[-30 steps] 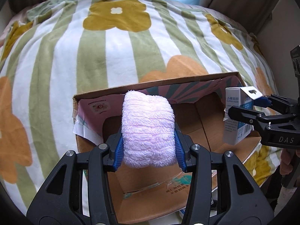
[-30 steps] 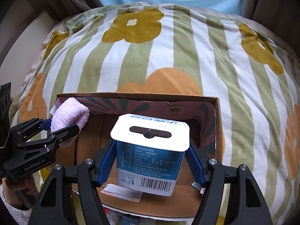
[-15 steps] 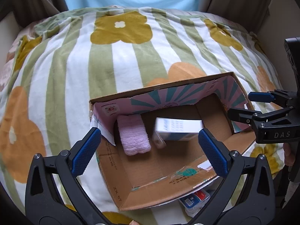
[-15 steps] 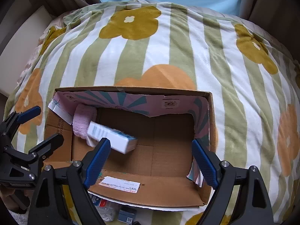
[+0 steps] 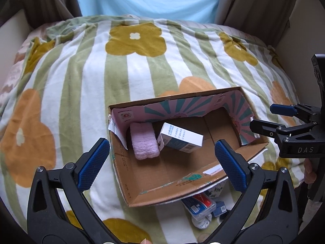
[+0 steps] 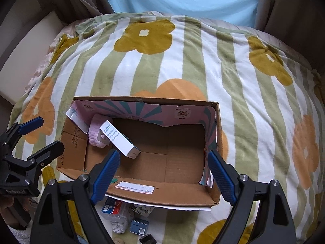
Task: Organize objects
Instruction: 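Move left tool to the clear plastic case while right tool moves to the black jar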
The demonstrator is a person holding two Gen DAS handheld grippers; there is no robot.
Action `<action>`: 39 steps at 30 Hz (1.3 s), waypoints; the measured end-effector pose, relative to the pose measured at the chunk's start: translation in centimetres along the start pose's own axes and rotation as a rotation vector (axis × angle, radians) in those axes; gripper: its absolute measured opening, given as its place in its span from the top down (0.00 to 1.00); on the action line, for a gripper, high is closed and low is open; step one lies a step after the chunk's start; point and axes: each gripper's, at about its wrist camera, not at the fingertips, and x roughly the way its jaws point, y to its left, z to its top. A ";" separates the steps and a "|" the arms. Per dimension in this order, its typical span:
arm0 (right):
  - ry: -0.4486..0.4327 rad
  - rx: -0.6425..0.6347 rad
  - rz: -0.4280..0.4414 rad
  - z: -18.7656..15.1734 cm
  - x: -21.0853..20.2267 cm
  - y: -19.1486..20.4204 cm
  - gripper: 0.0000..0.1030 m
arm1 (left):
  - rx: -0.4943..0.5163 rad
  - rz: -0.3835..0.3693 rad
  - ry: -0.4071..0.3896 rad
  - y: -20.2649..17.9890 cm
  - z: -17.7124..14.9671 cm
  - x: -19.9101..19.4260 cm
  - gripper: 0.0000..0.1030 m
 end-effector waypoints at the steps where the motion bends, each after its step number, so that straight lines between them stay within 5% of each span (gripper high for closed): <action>1: -0.016 -0.008 0.001 -0.2 -0.8 0.2 0.17 | -0.003 0.001 -0.008 -0.1 -0.1 -0.7 0.00; 8: -0.134 -0.079 0.045 -3.5 -7.0 1.4 0.17 | 0.005 0.014 -0.141 -1.5 -2.4 -8.1 0.00; 16: -0.196 -0.136 0.108 -10.6 -9.7 1.9 0.17 | -0.018 -0.034 -0.179 -3.5 -7.8 -11.9 0.00; 30: -0.149 -0.322 0.112 -21.3 -2.5 2.6 0.17 | -0.146 -0.017 0.005 -6.6 -16.1 -1.9 0.00; 39: -0.092 -0.357 0.154 -24.3 3.2 2.1 0.17 | -0.239 0.023 0.050 -6.9 -17.0 3.7 0.00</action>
